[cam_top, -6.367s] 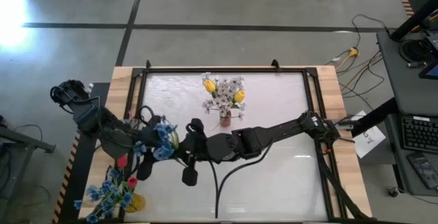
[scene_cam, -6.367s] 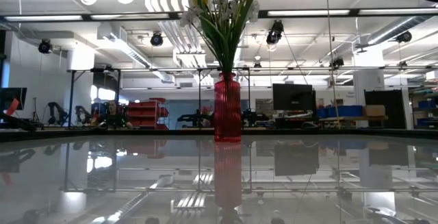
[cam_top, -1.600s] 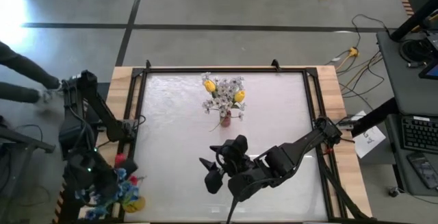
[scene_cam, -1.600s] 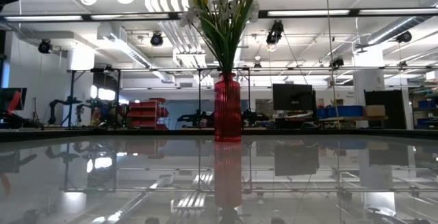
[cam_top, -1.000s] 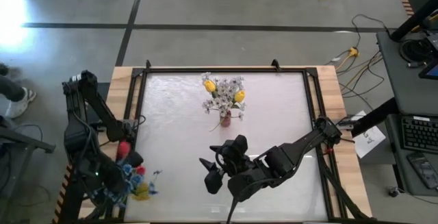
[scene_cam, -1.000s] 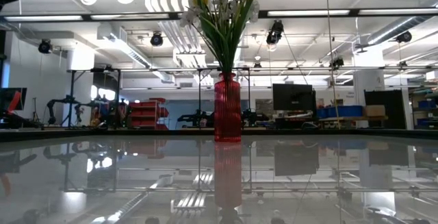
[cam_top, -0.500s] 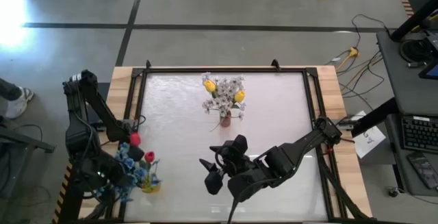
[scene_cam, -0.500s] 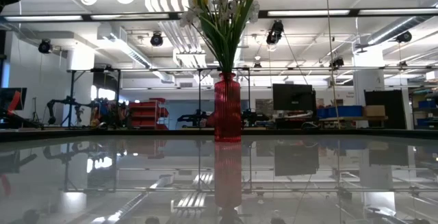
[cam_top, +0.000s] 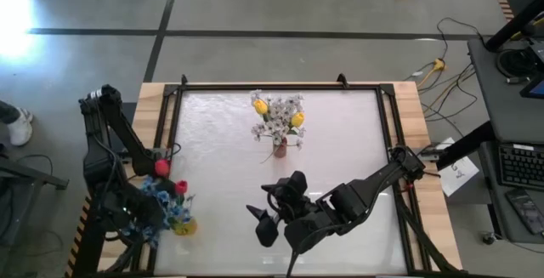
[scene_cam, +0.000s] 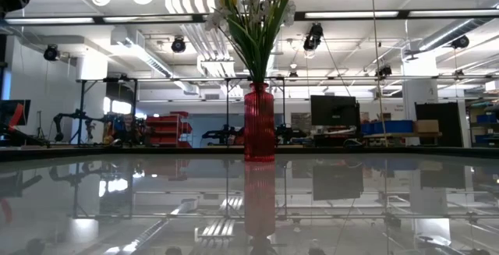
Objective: Sort flowers into vase by color
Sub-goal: Put the blue flower into the yellow flower vase
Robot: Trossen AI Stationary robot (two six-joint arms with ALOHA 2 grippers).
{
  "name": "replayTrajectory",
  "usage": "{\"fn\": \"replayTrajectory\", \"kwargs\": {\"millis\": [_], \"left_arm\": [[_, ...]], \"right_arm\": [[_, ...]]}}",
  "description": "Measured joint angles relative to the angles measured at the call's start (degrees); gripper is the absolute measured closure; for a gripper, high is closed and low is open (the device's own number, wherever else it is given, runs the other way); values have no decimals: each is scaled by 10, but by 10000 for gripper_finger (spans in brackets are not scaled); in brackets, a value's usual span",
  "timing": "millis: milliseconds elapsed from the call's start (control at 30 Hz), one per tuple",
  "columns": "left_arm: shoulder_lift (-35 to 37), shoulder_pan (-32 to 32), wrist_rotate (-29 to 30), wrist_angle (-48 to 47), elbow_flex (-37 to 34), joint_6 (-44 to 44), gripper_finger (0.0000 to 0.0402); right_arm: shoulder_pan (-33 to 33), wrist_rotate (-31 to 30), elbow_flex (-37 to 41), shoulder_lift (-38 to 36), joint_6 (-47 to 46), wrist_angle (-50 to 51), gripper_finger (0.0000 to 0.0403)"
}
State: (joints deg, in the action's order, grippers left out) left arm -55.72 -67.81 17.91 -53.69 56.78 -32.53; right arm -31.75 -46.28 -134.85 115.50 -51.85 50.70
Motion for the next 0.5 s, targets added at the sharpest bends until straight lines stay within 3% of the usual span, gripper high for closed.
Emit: {"fn": "replayTrajectory", "kwargs": {"millis": [300,500], "left_arm": [[6,2,-40,-110,60,-74,215],[8,2,-40,-141,141,-49,167]], "right_arm": [[0,17,0,0,34,-5,76],[1,18,-1,0,61,-9,78]]}}
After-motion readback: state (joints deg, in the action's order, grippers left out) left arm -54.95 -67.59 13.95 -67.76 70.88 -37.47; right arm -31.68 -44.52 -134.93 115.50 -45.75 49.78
